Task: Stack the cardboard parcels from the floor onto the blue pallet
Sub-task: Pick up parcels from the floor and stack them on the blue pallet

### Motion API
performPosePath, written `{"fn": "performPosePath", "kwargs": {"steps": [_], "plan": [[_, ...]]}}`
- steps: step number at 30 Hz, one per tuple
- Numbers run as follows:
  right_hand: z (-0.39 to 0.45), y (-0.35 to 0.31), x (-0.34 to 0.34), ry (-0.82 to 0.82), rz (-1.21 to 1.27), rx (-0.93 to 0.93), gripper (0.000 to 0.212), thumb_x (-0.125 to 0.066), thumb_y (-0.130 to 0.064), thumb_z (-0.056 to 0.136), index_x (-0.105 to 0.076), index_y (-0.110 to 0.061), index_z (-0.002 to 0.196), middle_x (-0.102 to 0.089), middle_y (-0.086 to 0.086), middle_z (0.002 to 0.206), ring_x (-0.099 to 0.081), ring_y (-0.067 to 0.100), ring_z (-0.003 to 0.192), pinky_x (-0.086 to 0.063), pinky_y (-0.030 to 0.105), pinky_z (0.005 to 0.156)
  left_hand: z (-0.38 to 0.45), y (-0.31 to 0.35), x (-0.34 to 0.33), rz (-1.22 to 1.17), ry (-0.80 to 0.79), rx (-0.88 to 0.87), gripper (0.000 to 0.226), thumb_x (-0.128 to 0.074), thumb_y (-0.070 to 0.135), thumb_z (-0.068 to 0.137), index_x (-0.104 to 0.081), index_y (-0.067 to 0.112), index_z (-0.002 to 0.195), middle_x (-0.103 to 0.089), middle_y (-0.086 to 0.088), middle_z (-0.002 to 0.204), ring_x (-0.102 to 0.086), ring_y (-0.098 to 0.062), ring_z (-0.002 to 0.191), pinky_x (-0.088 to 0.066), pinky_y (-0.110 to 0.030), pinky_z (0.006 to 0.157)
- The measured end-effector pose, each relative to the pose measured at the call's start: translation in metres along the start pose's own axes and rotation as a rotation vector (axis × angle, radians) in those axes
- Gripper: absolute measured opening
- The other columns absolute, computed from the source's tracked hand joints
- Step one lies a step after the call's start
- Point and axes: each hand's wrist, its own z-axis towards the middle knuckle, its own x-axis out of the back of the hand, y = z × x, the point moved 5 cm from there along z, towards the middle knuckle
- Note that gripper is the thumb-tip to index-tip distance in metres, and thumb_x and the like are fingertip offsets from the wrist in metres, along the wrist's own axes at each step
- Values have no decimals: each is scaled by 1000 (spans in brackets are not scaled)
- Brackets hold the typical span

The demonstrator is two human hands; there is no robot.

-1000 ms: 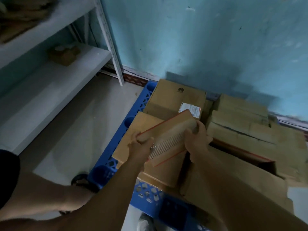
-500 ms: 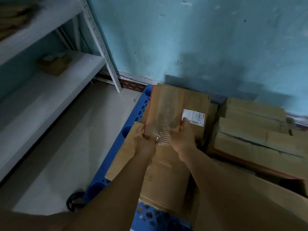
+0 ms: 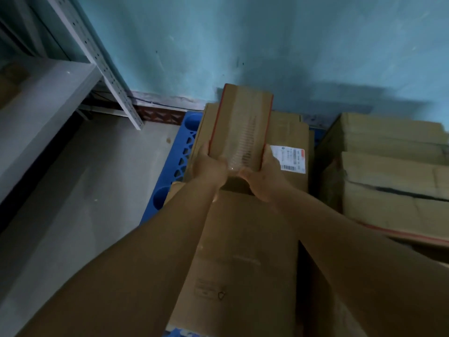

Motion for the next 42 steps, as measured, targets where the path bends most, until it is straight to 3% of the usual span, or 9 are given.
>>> {"fn": "performPosePath", "kwargs": {"steps": [4,13,20,26,28,30,34,39,42], "plan": [[14,16,2,23,-133,-16,80,-64,-38,82,-25,-13,146,-43,5,140,-43,26,128,-39,46,106,20,-18,-21,-16,-52,66,62,-49,16,96,-24,35,150,-48,-5,141,-57,-28,115,-51,-45,96],[13,42,-10,33,-420,-123,75,-52,-41,91,-14,-17,151,-31,3,152,-27,32,137,-27,50,111,34,-54,-33,89,-79,154,64,-46,17,99,-15,35,152,-36,-6,152,-46,-30,129,-42,-47,105],[-8,32,-5,99,-223,-128,67,-49,-41,90,-24,-18,148,-38,3,147,-34,29,132,-32,51,107,-3,-46,-23,178,-37,114,64,-45,24,100,-11,31,153,-24,-6,158,-33,-28,139,-34,-43,109],[-75,-6,23,106,15,-83,44,-48,-24,98,-38,-5,136,-49,9,125,-48,29,121,-38,29,93,-75,-21,-3,61,75,75,59,-45,32,98,-21,26,152,-40,-7,148,-45,-25,128,-38,-45,106],[-108,-13,24,6,-158,-145,59,-49,-34,96,-24,-11,145,-19,17,153,-23,27,142,-26,31,111,-111,-11,5,-8,118,63,54,-45,29,99,-28,25,149,-47,-6,142,-50,-20,116,-42,-38,99],[-131,-19,35,60,-105,-179,65,-37,-41,95,-12,-15,149,0,13,159,-6,25,147,-14,34,118,-151,-1,11,-59,147,90,51,-45,27,99,-30,25,148,-48,-5,140,-50,-18,112,-43,-35,92],[-196,-51,54,36,213,-244,49,-34,-38,101,-26,-26,147,-33,-2,147,-36,24,135,-29,40,112,-229,13,23,-224,239,140,46,-45,29,98,-36,30,144,-57,-6,125,-55,-12,92,-43,-28,72],[-282,-77,60,-175,245,-178,49,-35,-45,99,-31,-33,147,-44,-5,141,-46,17,121,-39,35,97,-308,14,46,-401,378,162,39,-44,33,97,-50,27,135,-63,5,106,-60,-10,91,-50,-31,78],[-323,-92,61,-241,184,-94,48,-34,-42,101,-32,-28,147,-45,-3,140,-47,17,120,-37,30,93,-354,14,65,-468,459,156,39,-42,37,98,-51,25,135,-63,2,119,-61,-13,104,-50,-40,95]]}}
